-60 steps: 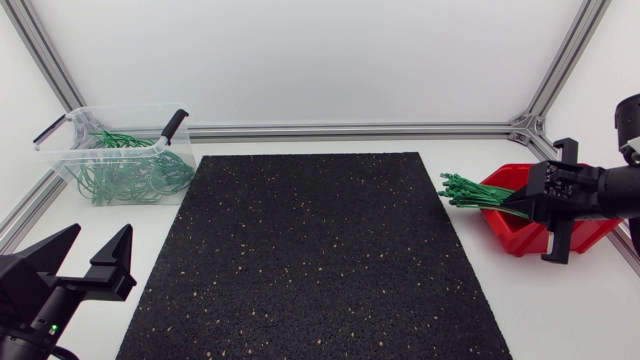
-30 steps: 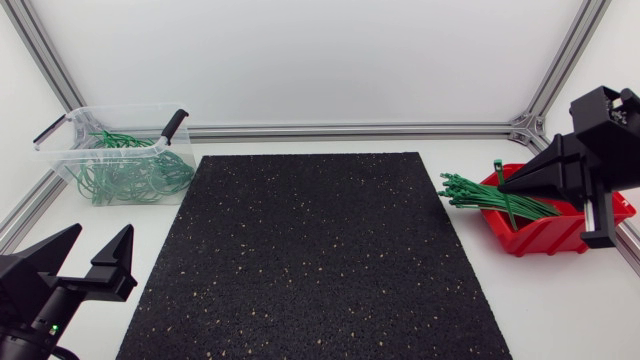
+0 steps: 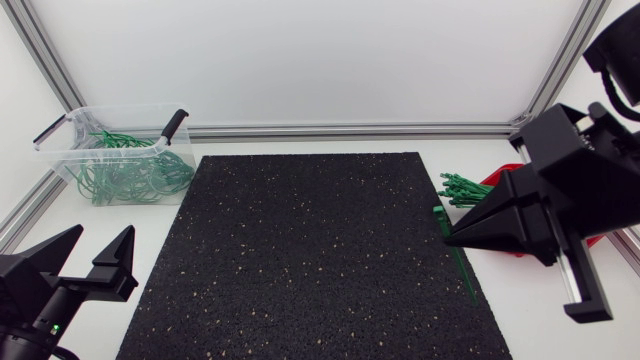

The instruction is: Take a green cable tie from the red box, thread the tail through the head to close it, then place it in the transparent bin on the left.

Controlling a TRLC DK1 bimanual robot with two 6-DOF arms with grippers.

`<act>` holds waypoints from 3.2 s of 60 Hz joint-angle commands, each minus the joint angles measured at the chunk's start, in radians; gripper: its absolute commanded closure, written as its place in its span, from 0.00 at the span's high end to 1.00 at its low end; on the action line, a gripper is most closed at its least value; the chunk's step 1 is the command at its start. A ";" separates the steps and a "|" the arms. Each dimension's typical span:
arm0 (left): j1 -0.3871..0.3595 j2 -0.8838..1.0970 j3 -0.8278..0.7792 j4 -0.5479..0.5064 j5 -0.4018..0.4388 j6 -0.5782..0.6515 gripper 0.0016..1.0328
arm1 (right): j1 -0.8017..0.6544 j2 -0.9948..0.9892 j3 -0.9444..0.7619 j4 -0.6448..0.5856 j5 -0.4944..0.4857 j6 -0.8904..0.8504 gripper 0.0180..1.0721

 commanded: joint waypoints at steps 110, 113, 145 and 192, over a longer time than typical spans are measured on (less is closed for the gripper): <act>-0.039 0.651 0.493 -0.040 0.751 -0.194 0.94 | 0.028 0.545 -0.059 0.503 -0.680 0.503 0.05; -0.062 0.682 0.507 -0.022 0.782 -0.197 0.94 | 0.030 0.546 -0.058 0.503 -0.680 0.500 0.05; -0.346 0.989 0.688 -0.033 0.950 -0.209 0.96 | 0.023 0.541 -0.062 0.499 -0.764 0.477 0.05; -0.511 1.203 0.789 0.108 0.950 -0.341 0.88 | 0.010 0.480 -0.082 0.516 -0.821 0.451 0.05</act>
